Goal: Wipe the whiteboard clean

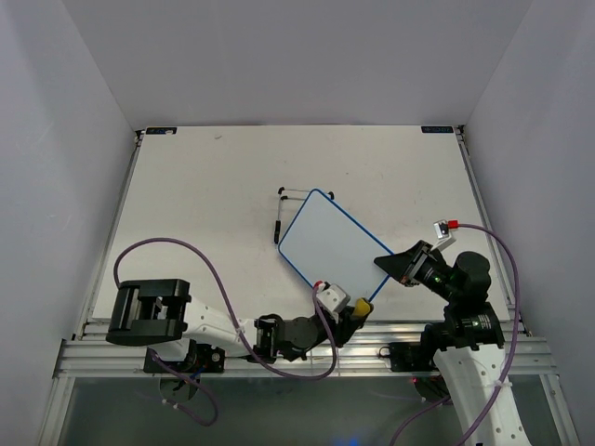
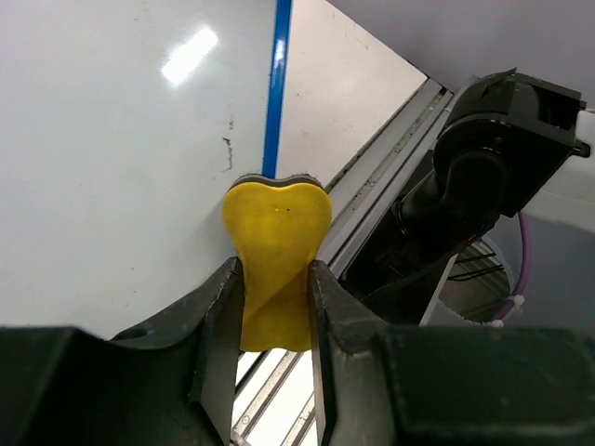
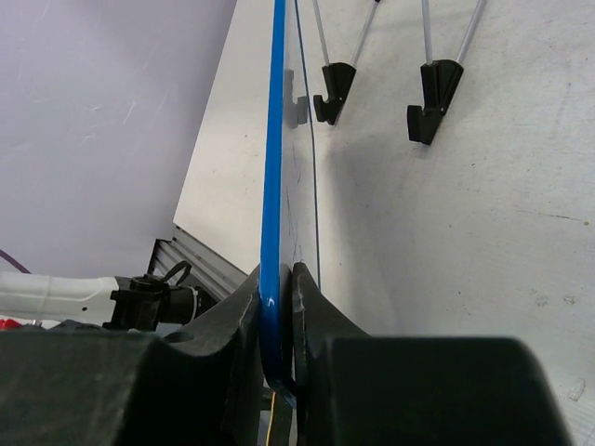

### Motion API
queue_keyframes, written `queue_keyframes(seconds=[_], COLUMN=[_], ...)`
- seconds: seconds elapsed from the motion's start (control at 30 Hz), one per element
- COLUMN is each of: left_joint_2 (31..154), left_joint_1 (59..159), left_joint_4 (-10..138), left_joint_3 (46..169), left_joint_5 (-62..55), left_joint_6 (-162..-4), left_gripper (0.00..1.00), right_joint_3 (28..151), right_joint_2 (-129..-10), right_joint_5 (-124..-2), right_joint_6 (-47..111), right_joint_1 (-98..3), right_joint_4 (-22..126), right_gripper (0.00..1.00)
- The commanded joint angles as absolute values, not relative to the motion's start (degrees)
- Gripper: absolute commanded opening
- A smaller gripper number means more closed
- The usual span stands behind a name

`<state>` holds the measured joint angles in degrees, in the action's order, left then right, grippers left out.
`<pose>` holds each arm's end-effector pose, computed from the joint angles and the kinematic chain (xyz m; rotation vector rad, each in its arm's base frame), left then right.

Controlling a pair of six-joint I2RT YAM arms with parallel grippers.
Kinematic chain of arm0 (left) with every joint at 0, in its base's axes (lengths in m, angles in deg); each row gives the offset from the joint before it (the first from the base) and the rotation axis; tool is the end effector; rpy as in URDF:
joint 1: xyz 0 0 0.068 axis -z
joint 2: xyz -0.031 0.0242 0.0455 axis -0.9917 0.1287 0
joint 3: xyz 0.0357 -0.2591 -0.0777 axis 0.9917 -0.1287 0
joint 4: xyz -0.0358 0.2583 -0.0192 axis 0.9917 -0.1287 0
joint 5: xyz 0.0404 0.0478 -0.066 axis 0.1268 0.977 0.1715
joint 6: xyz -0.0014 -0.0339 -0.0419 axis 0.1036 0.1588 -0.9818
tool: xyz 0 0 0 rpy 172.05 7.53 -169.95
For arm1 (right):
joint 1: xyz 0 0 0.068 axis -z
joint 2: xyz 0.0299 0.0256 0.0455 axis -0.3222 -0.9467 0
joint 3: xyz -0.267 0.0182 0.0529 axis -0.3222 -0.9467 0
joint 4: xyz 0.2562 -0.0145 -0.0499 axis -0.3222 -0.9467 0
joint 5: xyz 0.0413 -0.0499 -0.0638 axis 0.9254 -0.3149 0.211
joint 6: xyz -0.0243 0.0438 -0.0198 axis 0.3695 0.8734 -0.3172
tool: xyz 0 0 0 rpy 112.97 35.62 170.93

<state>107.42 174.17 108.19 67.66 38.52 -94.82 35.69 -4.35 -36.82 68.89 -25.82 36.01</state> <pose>0.0114 -0.3044 0.1809 0.6367 1.7222 -0.9303 0.1017 0.0327 0.2530 0.1318 1.8664 1.1520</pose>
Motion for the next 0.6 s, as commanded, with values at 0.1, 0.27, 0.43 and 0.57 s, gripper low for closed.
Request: queue_keyframes(seconds=[0.1,0.27,0.43,0.57], left_joint_2=[101.15,100.61,103.69,106.33], left_joint_1=[168.83,162.86,162.06,163.89], left_joint_4=[93.82,88.54,86.86,87.13], left_joint_3=[66.99,69.09,73.13,76.73], left_joint_5=[41.29,37.52,35.75,35.48], left_joint_6=[-100.00,-100.45,-97.56,-96.50], left_gripper=[0.00,0.00,0.00,0.00], right_joint_3=[40.85,41.82,41.91,42.00], right_joint_2=[-2.59,-2.60,-2.68,-2.86], right_joint_5=[-31.86,-31.43,-31.25,-31.34], right_joint_6=[75.39,73.55,73.37,73.46], right_joint_1=[-26.79,-26.79,-26.79,-26.79], right_joint_4=[40.71,39.91,39.74,40.00], right_gripper=[0.08,0.08,0.08,0.08])
